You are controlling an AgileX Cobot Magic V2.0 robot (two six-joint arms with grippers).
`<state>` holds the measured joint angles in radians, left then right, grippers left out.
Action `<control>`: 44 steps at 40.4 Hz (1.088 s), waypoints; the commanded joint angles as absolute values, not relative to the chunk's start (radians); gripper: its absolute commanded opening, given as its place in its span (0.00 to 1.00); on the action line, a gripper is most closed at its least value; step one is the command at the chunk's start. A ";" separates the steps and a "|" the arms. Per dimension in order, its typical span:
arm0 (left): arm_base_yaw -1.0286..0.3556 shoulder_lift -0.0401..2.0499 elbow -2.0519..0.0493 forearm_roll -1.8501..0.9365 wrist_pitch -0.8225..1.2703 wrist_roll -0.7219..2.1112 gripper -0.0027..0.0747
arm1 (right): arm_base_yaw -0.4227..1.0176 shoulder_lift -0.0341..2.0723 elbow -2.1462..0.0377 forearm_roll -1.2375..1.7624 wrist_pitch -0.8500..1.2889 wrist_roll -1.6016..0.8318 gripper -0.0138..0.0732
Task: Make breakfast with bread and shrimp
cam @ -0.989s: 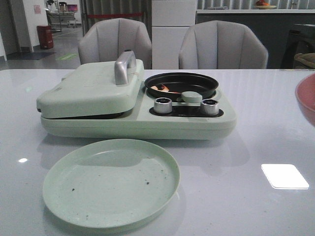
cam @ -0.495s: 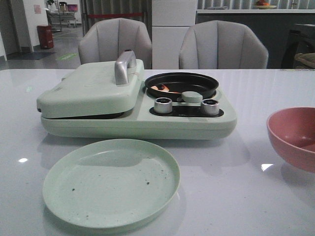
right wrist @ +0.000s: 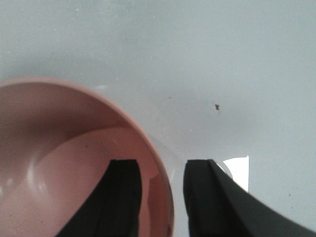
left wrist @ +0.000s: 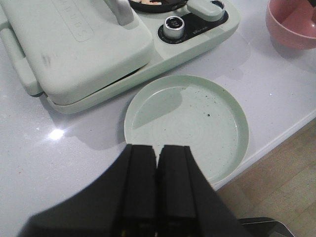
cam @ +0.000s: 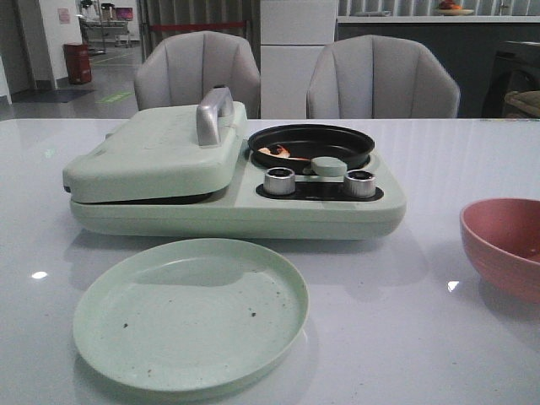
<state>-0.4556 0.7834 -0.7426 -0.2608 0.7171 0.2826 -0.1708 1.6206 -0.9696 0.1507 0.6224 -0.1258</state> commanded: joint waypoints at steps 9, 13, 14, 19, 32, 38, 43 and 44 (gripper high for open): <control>-0.461 0.777 -0.770 -0.275 0.645 0.274 0.16 | -0.112 1.427 -1.043 0.123 0.654 -0.161 0.57; -0.461 0.777 -0.770 -0.275 0.645 0.274 0.16 | -0.061 1.351 -1.042 0.096 0.669 -0.161 0.57; -0.461 0.777 -0.770 -0.275 0.645 0.274 0.16 | -0.045 1.334 -1.042 0.094 0.677 -0.161 0.57; -0.461 0.777 -0.770 -0.275 0.645 0.274 0.16 | 0.025 1.243 -1.042 0.091 0.745 -0.161 0.57; -0.461 0.777 -0.770 -0.275 0.645 0.274 0.16 | 0.085 1.042 -0.939 0.062 0.883 -0.159 0.57; -0.461 0.777 -0.770 -0.275 0.645 0.274 0.16 | 0.083 0.937 -0.863 0.038 0.891 -0.117 0.57; -0.461 0.777 -0.770 -0.275 0.645 0.274 0.16 | 0.083 0.858 -0.815 0.010 0.906 -0.066 0.57; -0.461 0.777 -0.770 -0.275 0.645 0.274 0.16 | 0.083 0.842 -0.806 0.000 0.911 -0.058 0.57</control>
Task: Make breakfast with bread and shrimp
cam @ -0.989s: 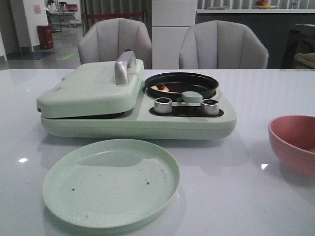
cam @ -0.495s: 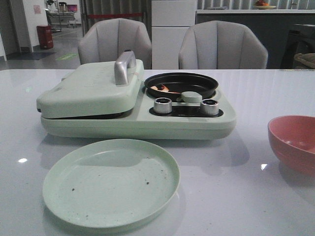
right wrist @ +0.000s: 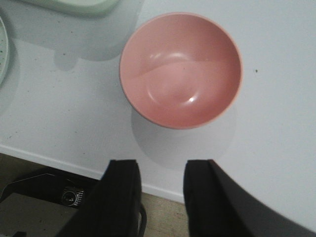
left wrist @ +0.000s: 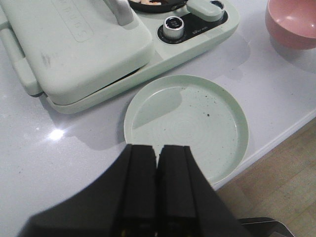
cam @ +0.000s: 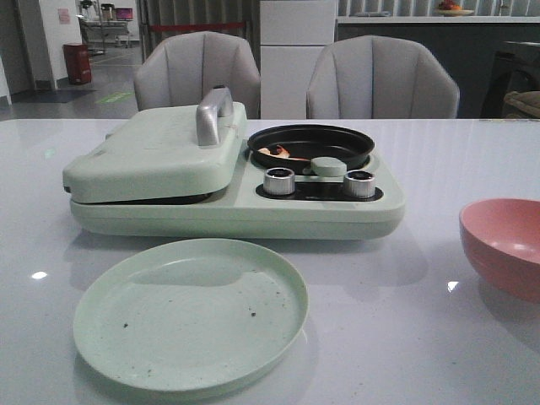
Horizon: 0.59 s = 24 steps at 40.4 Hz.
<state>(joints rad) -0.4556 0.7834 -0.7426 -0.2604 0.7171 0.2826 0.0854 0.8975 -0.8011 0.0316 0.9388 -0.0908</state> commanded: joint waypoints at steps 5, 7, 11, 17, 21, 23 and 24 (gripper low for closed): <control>-0.461 0.777 -0.770 -0.275 0.645 0.274 0.16 | 0.083 0.783 -0.773 0.000 0.928 -0.025 0.57; -0.461 0.777 -0.770 -0.275 0.645 0.274 0.16 | 0.083 0.760 -0.765 0.000 0.926 -0.025 0.57; -0.461 0.777 -0.770 -0.275 0.645 0.274 0.16 | 0.083 0.727 -0.762 0.000 0.915 -0.025 0.57; -0.461 0.777 -0.770 -0.275 0.645 0.274 0.16 | 0.083 0.709 -0.762 0.000 0.907 -0.025 0.57; -0.461 0.777 -0.770 -0.275 0.645 0.274 0.16 | 0.083 0.709 -0.762 0.000 0.909 -0.025 0.55; -0.461 0.777 -0.770 -0.275 0.645 0.274 0.16 | 0.083 0.709 -0.762 0.000 0.909 -0.026 0.50; -0.461 0.777 -0.770 -0.275 0.645 0.274 0.16 | 0.083 0.709 -0.762 0.000 0.909 -0.026 0.48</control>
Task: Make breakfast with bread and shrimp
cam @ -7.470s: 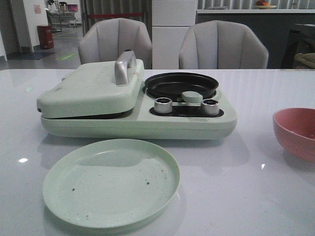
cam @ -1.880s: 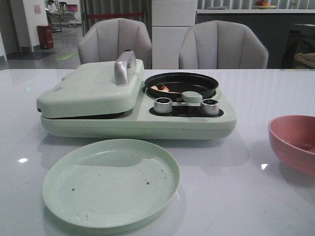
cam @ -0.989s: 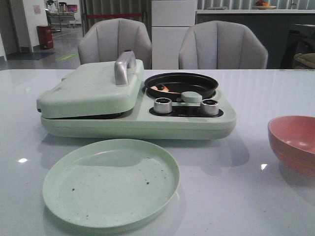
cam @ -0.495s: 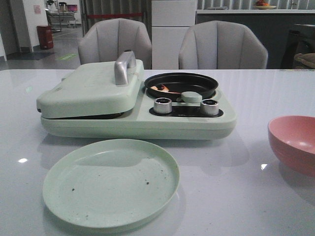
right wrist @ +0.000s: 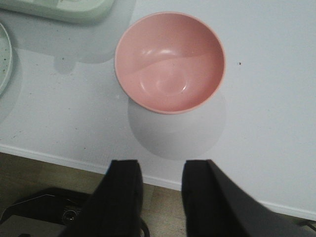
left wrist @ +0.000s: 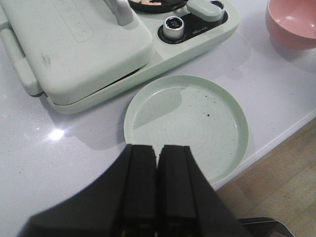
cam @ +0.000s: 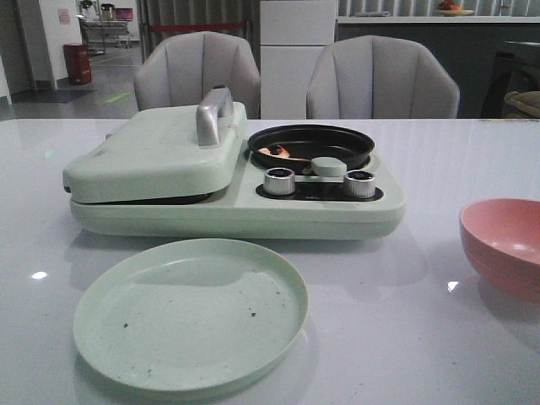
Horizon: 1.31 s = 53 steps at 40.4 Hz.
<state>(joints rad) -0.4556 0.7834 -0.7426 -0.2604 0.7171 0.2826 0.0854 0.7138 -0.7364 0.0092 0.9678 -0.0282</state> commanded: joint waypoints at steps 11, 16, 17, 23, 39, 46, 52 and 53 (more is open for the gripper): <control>-0.461 0.777 -0.770 -0.281 0.644 0.274 0.16 | 0.083 0.709 -0.762 0.000 0.909 -0.026 0.21; -0.458 0.779 -0.770 -0.259 0.646 0.266 0.17 | 0.083 0.709 -0.762 0.000 0.905 -0.026 0.21; -0.456 0.779 -0.770 -0.251 0.646 0.237 0.17 | 0.083 0.709 -0.762 0.000 0.904 -0.026 0.21; -0.414 0.779 -0.770 -0.135 0.647 0.051 0.17 | 0.083 0.709 -0.762 0.006 0.909 -0.026 0.21; -0.379 0.779 -0.770 -0.100 0.643 0.046 0.16 | 0.083 0.709 -0.762 0.006 0.910 -0.026 0.21; -0.379 0.779 -0.770 -0.100 0.643 0.046 0.16 | 0.083 0.709 -0.762 0.006 0.910 -0.026 0.21; -0.380 0.753 -0.765 -0.041 0.637 0.075 0.16 | 0.083 0.709 -0.762 0.006 0.911 -0.026 0.21; -0.371 0.740 -0.756 -0.025 0.632 0.075 0.16 | 0.083 0.709 -0.762 0.006 0.911 -0.026 0.21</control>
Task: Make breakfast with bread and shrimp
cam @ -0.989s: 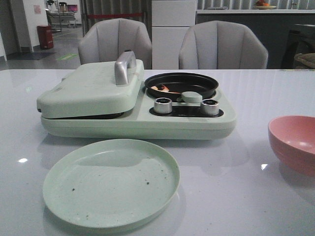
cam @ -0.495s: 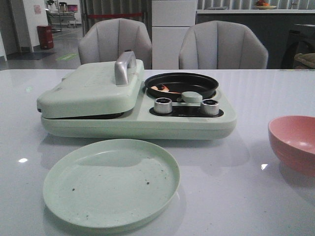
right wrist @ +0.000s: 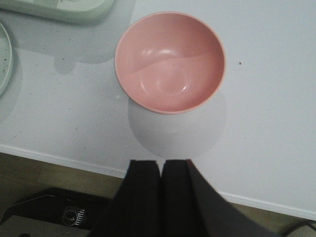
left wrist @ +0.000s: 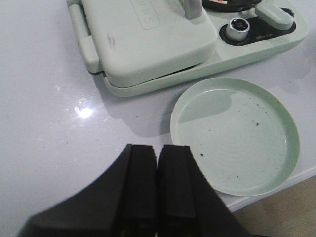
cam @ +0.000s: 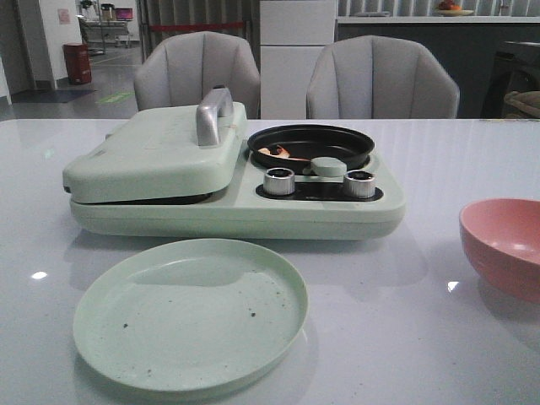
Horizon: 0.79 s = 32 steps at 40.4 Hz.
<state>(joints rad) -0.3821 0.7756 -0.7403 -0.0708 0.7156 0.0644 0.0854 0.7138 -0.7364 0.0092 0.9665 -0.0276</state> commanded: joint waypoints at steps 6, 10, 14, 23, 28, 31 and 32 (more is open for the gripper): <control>-0.270 0.590 -0.629 -0.018 0.501 0.075 0.16 | 0.083 0.709 -0.762 0.006 0.913 -0.026 0.21; -0.192 0.479 -0.512 -0.058 0.369 0.075 0.16 | 0.083 0.709 -0.762 0.006 0.913 -0.026 0.21; -0.131 0.358 -0.374 -0.093 0.260 0.075 0.16 | 0.083 0.709 -0.762 0.006 0.913 -0.026 0.21; -0.043 0.119 -0.112 -0.127 0.095 0.075 0.16 | 0.083 0.709 -0.762 0.006 0.913 -0.026 0.21; -0.023 0.026 -0.031 -0.120 0.018 0.075 0.16 | 0.083 0.709 -0.762 0.006 0.913 -0.026 0.21; -0.014 -0.015 -0.002 -0.105 0.000 0.075 0.16 | 0.083 0.709 -0.762 0.006 0.913 -0.026 0.21; -0.014 -0.027 0.006 -0.100 -0.006 0.075 0.16 | 0.083 0.709 -0.762 0.006 0.913 -0.026 0.21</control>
<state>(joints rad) -0.0203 0.0043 0.0011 -0.1102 0.1355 0.0737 0.0854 0.7138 -0.7364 0.0092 0.9665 -0.0276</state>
